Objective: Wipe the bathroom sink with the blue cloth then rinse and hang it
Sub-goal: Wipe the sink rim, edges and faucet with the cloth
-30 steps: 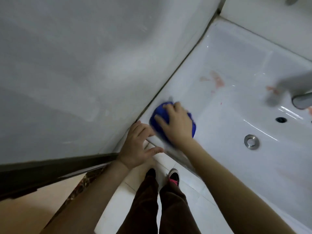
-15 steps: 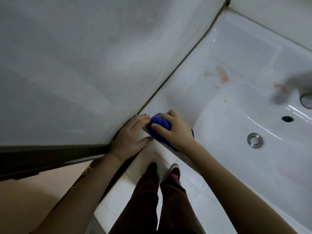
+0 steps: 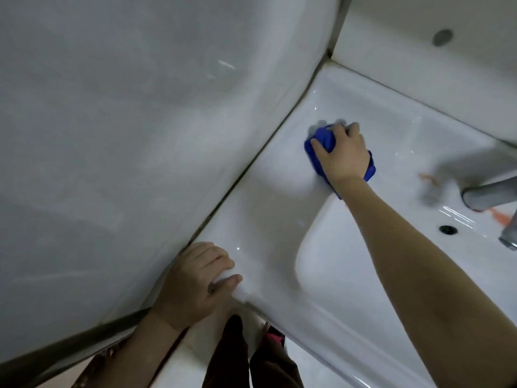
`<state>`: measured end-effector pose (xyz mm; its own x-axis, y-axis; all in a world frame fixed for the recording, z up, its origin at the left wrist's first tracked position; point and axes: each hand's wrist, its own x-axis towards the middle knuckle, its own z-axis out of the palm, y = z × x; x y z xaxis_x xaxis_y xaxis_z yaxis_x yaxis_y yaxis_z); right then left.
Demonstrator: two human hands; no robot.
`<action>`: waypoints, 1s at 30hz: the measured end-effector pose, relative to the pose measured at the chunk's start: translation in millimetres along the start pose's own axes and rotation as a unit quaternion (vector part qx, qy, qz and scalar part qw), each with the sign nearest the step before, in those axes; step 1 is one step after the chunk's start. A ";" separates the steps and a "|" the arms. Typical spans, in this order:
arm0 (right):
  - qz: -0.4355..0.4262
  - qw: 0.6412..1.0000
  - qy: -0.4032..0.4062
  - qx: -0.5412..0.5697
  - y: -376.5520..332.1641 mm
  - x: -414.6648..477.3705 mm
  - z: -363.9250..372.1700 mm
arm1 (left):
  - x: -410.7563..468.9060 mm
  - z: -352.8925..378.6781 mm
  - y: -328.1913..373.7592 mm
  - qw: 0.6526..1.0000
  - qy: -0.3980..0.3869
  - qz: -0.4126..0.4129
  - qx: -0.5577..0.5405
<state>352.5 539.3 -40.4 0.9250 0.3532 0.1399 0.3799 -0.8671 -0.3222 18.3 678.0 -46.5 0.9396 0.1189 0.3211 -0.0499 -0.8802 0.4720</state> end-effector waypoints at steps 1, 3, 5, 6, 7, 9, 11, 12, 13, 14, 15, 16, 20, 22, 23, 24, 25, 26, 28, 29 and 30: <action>0.022 1.000 0.010 -0.008 1.4 3.9 -2.0 | 4.3 -0.1 0.1 1.000 -0.011 0.000 -0.001; -0.006 1.000 -0.004 0.009 -17.0 -25.5 -4.5 | 13.2 -2.1 2.2 0.999 -0.035 -0.005 0.005; -0.125 0.990 -0.049 0.051 -40.2 -90.7 -2.0 | 18.8 -2.6 6.4 0.999 -0.049 -0.007 0.017; -0.199 0.974 -0.087 0.069 -46.2 -127.1 -3.7 | 19.7 -3.2 8.1 0.998 -0.055 -0.008 0.019; -0.274 0.952 -0.110 0.074 -44.2 -149.0 -6.2 | 19.1 -3.8 9.2 0.998 -0.057 -0.008 0.019; -0.349 0.928 -0.110 0.069 -24.6 -128.8 -8.1 | 18.2 -2.4 6.9 0.999 -0.051 -0.005 0.018; -0.243 0.968 -0.050 0.029 -0.2 -67.8 -5.7 | 16.6 0.5 4.2 0.999 -0.046 -0.002 0.026; -0.150 0.988 -0.025 0.010 11.0 -34.0 -7.5 | 16.1 2.1 4.0 0.999 -0.043 -0.002 0.030; -0.079 0.997 0.000 -0.009 21.0 -7.5 -6.8 | 16.7 3.4 4.2 0.999 -0.040 -0.001 0.032; -0.032 0.999 0.021 -0.018 22.5 7.1 -4.3 | 17.9 4.2 5.3 0.999 -0.037 0.001 0.032; -0.008 0.999 0.040 -0.020 13.1 9.8 1.7 | 19.2 4.4 6.3 0.999 -0.034 0.002 0.031; 0.001 0.999 0.052 -0.010 -4.9 5.7 8.6 | 20.3 3.9 7.1 0.999 -0.031 0.002 0.030; -0.072 0.996 0.031 0.045 -49.6 -25.0 21.2 | 18.2 1.4 4.8 0.999 -0.034 0.009 0.032; -0.151 0.988 0.003 0.012 -17.8 -15.4 7.2 | 17.4 1.5 2.7 0.999 -0.036 0.008 0.033; -0.160 0.987 0.008 -0.004 7.0 -5.6 -2.7 | 17.0 1.8 1.4 0.999 -0.034 0.006 0.033; -0.159 0.986 0.033 -0.028 33.1 5.2 -13.1 | 16.8 2.9 0.8 0.999 -0.032 0.008 0.032; -0.166 0.982 0.067 -0.057 57.3 14.5 -21.9 | 16.8 3.5 0.8 0.999 -0.029 0.013 0.030; -0.178 0.976 0.096 -0.082 75.3 19.0 -28.4 | 17.9 3.3 1.0 0.999 -0.028 0.021 0.030; -0.171 0.973 0.119 -0.096 90.6 16.5 -29.1 | 21.0 2.2 1.7 0.999 -0.021 0.030 0.036; -0.141 0.978 0.122 -0.097 92.0 11.7 -25.0 | 21.8 2.4 2.8 0.999 -0.015 0.029 0.039; -0.106 0.981 0.125 -0.101 90.8 5.3 -20.4 | 21.3 2.8 3.1 0.999 -0.009 0.031 0.039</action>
<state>391.7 455.3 -49.8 0.7852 0.4579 0.4169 0.5310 -0.8442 -0.0729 39.1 676.6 -40.4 0.9414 0.0562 0.3327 -0.0814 -0.9191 0.3856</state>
